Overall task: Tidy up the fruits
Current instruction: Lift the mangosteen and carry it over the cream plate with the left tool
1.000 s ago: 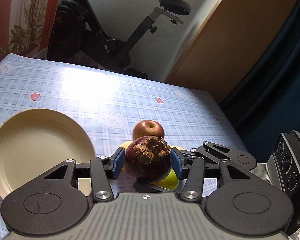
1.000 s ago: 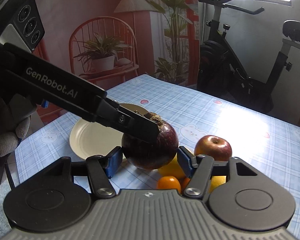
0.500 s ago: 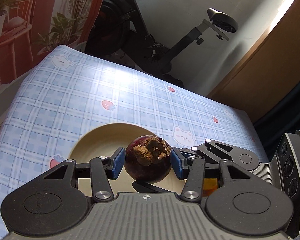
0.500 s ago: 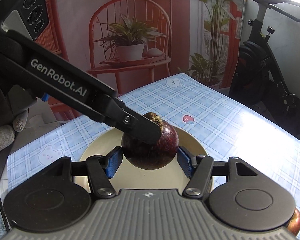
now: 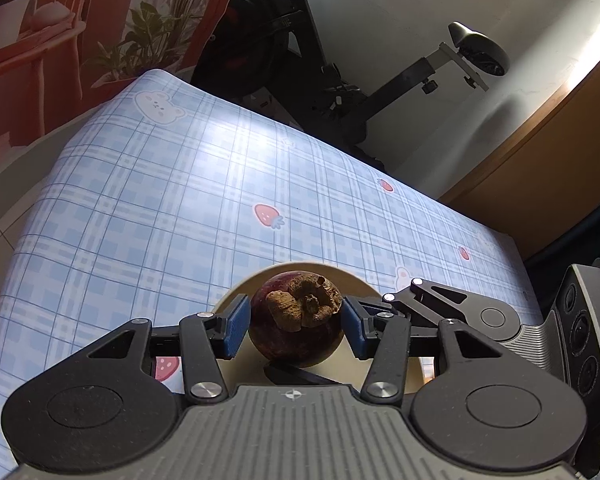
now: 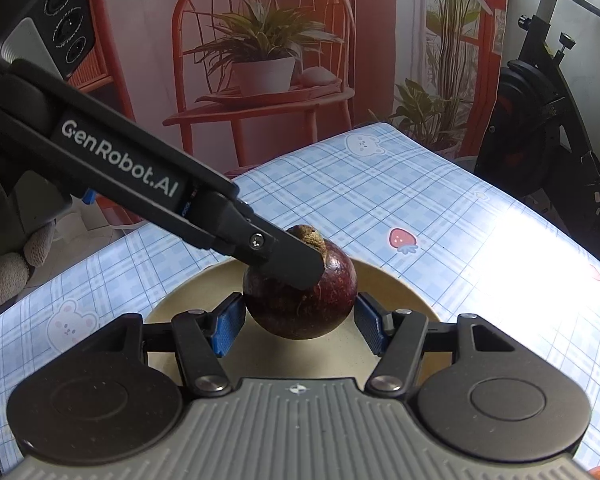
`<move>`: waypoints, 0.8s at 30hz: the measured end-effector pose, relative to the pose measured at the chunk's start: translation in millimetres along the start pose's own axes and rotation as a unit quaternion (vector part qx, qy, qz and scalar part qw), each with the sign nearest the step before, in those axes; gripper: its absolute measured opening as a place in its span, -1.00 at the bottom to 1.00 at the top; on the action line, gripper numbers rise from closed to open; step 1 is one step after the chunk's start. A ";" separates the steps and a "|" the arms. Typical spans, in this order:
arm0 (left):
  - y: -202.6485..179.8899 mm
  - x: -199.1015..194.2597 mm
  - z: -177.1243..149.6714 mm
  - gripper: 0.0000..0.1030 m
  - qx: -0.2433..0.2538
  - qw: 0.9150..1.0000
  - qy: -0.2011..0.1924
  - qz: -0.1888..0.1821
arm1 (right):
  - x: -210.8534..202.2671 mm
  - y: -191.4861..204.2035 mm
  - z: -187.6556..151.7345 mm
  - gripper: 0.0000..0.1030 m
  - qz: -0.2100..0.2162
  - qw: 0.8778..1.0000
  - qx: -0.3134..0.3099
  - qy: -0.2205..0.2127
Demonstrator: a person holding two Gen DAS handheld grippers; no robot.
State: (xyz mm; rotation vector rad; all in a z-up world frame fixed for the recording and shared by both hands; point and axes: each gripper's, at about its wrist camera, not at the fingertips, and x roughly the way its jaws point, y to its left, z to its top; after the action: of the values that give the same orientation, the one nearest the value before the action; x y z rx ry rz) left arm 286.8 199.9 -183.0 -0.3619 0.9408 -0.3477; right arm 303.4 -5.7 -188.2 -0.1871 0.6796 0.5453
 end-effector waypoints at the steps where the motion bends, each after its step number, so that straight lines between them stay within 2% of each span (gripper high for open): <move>1: 1.8 1.1 0.2 0.02 0.001 1.000 0.000 0.003 | 1.8 0.7 0.1 0.22 0.001 1.000 0.000 0.001; 8: 8.5 7.3 0.5 0.02 -0.001 1.000 0.007 0.012 | 9.6 0.2 -2.6 0.22 0.007 1.000 0.001 0.007; 16: -0.4 7.6 -1.0 0.03 0.015 0.999 0.004 0.030 | 11.4 -0.3 -2.2 0.23 0.003 1.000 0.002 0.007; 24: -14.1 7.4 -3.4 0.04 0.034 0.998 0.002 0.057 | -10.1 -1.2 -10.9 0.23 0.000 1.000 0.003 0.007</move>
State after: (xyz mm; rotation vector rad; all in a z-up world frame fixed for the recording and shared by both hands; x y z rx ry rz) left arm 286.1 183.6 -183.8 -0.2452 0.9464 -0.2747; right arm 291.6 -14.6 -190.1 -0.1858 0.6947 0.5434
